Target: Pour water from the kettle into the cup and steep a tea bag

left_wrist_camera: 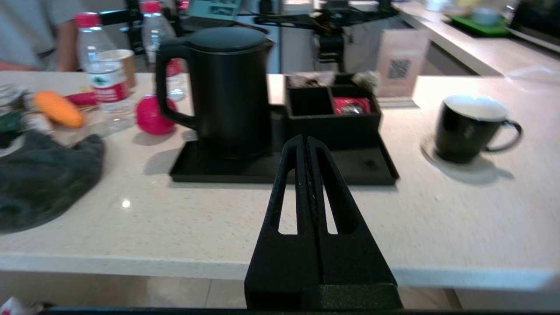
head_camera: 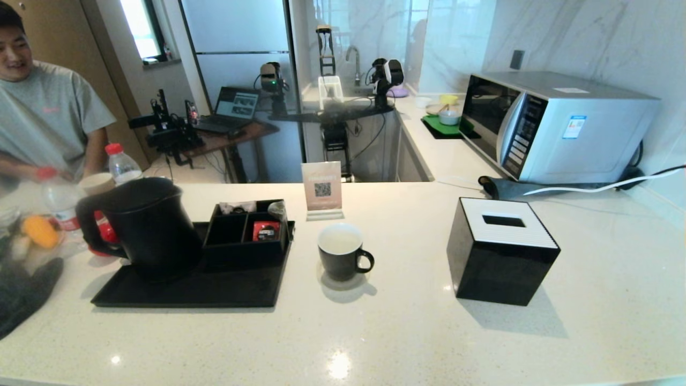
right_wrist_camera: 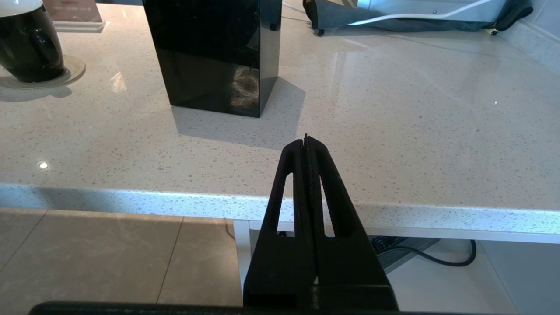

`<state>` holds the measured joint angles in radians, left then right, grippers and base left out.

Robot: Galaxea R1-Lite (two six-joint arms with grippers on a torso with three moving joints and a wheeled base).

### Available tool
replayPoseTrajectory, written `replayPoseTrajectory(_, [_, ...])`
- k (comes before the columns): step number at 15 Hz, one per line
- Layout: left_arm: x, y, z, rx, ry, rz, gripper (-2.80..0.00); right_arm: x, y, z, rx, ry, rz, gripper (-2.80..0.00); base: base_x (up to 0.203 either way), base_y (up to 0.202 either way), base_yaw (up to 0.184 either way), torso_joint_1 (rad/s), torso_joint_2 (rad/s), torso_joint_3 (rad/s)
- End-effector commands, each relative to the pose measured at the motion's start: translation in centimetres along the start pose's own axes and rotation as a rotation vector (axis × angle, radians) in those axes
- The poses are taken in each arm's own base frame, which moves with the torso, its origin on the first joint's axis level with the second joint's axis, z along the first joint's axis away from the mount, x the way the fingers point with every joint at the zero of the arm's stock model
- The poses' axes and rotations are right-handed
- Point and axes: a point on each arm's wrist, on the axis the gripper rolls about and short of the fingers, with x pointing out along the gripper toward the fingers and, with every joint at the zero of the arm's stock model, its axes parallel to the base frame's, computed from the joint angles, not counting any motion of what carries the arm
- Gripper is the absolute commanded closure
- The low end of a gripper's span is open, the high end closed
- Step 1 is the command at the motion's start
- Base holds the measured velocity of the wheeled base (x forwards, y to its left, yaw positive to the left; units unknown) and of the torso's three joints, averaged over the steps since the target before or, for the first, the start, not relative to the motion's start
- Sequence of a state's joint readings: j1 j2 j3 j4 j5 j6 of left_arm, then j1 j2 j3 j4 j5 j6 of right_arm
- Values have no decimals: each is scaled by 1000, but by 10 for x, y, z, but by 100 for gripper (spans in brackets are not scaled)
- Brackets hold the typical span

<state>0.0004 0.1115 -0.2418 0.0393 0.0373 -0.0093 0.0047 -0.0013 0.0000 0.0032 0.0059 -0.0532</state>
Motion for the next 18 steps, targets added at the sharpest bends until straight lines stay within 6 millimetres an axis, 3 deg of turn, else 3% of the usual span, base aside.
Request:
replayPoseTrajectory(1, [12, 1, 21, -20, 41, 81, 0, 0, 0, 0, 0, 1, 1, 0, 0, 0, 0, 0, 0, 0])
replayPoseTrajectory(6, [47, 5, 63, -41, 98, 315, 0, 0, 0, 0, 0, 1, 0, 0, 0, 0, 0, 0, 0, 0])
replayPoseTrajectory(9, [73, 5, 65, -28, 166, 368, 0, 0, 0, 0, 0, 1, 1, 0, 0, 0, 0, 0, 0, 0])
replayPoseTrajectory(14, [136, 19, 44, -12, 307, 530, 0, 0, 0, 0, 0, 1, 2, 0, 0, 0, 0, 0, 0, 0])
replayPoseTrajectory(18, [184, 47, 6, -13, 377, 624, 0, 0, 0, 0, 0, 1, 1, 0, 0, 0, 0, 0, 0, 0])
